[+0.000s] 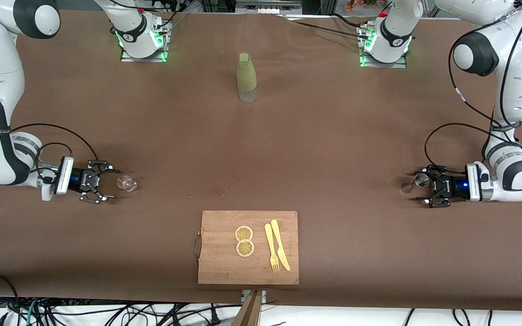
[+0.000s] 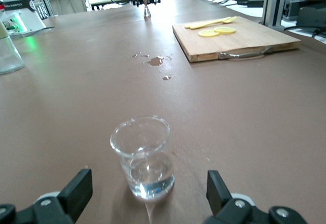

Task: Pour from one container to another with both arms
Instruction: 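Close the right gripper on the beaker while the left gripper grasps the jigger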

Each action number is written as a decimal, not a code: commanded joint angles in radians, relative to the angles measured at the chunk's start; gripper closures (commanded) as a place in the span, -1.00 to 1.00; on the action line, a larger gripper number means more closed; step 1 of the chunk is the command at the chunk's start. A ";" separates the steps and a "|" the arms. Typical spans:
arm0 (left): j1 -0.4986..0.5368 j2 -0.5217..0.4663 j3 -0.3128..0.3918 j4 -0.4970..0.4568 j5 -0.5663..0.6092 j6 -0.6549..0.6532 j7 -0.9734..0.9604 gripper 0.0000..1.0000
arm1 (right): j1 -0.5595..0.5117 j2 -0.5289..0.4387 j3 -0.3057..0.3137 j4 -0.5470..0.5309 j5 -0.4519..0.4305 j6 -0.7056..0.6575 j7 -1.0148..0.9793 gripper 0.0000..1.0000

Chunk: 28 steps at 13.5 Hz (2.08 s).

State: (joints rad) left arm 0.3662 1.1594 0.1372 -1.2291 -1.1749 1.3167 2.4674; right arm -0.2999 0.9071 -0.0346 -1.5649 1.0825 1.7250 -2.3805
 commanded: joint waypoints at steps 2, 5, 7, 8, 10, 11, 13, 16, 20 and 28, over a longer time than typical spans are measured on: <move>-0.013 0.014 0.016 0.017 -0.022 -0.004 0.048 -0.76 | -0.007 0.041 0.022 0.025 0.020 -0.035 -0.026 -1.00; -0.021 0.014 0.015 0.017 -0.022 -0.004 0.048 -0.67 | -0.004 0.061 0.038 0.025 0.028 -0.041 -0.039 -1.00; -0.023 0.014 0.016 0.017 -0.019 -0.005 0.050 -0.51 | -0.001 0.062 0.039 0.025 0.043 -0.042 -0.043 -1.00; -0.023 0.014 0.016 0.017 -0.019 -0.004 0.050 -0.28 | 0.002 0.065 0.044 0.025 0.047 -0.042 -0.046 -1.00; -0.023 0.014 0.016 0.017 -0.017 -0.004 0.071 -0.16 | 0.004 0.075 0.050 0.025 0.059 -0.042 -0.054 -0.99; -0.023 0.014 0.018 0.016 -0.017 -0.004 0.070 -0.18 | 0.008 0.078 0.051 0.025 0.059 -0.042 -0.054 -0.98; -0.023 0.014 0.019 0.016 -0.015 -0.005 0.071 -0.29 | 0.010 0.084 0.056 0.023 0.074 -0.047 -0.065 -0.98; -0.023 0.014 0.022 0.016 -0.014 -0.005 0.071 -0.30 | 0.010 0.091 0.056 0.025 0.089 -0.056 -0.094 -0.74; -0.023 0.014 0.022 0.016 0.006 -0.005 0.082 0.38 | 0.010 0.098 0.056 0.023 0.091 -0.058 -0.112 -0.48; -0.023 0.010 0.022 0.017 0.006 -0.002 0.124 1.00 | 0.007 0.114 0.052 0.023 0.122 -0.061 -0.129 -0.16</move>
State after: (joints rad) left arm 0.3537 1.1626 0.1458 -1.2277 -1.1749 1.3097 2.5350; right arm -0.2864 0.9975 0.0166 -1.5611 1.1862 1.6825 -2.4896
